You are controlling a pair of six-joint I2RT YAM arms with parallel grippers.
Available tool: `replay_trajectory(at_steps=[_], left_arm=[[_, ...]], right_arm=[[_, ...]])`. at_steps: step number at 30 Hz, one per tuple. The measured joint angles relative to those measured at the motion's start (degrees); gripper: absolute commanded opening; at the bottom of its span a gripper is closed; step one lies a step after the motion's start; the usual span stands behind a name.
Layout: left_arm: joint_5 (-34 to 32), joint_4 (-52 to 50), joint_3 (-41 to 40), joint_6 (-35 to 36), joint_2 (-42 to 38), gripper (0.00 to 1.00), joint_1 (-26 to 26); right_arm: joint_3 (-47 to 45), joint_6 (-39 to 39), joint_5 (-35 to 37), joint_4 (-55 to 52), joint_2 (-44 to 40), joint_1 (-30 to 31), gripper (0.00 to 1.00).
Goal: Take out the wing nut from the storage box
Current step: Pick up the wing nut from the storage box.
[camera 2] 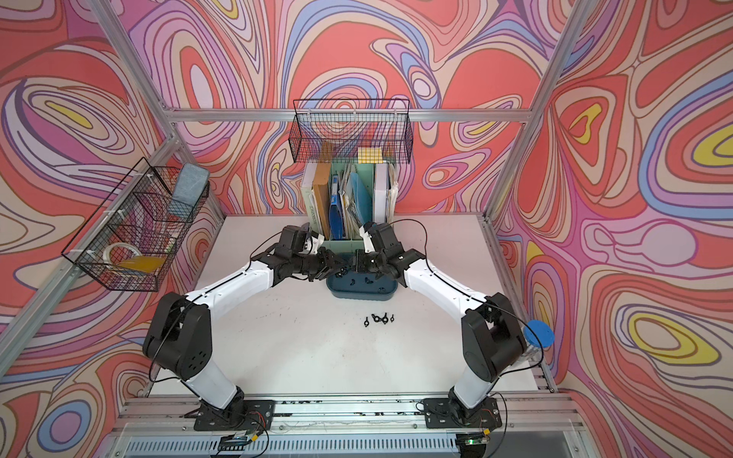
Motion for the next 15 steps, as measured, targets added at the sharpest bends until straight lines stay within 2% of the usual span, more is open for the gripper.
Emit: replay_trajectory(at_steps=[4, 15], left_arm=[[0.15, 1.81, -0.90, -1.25, -0.92, 0.36, 0.02], [1.22, 5.81, -2.56, -3.58, -1.86, 0.28, 0.02]], right_arm=[[-0.39, 0.02, -0.31, 0.33, -0.04, 0.24, 0.00], [-0.61, 0.07, -0.87, 0.55, -0.26, 1.05, 0.00]])
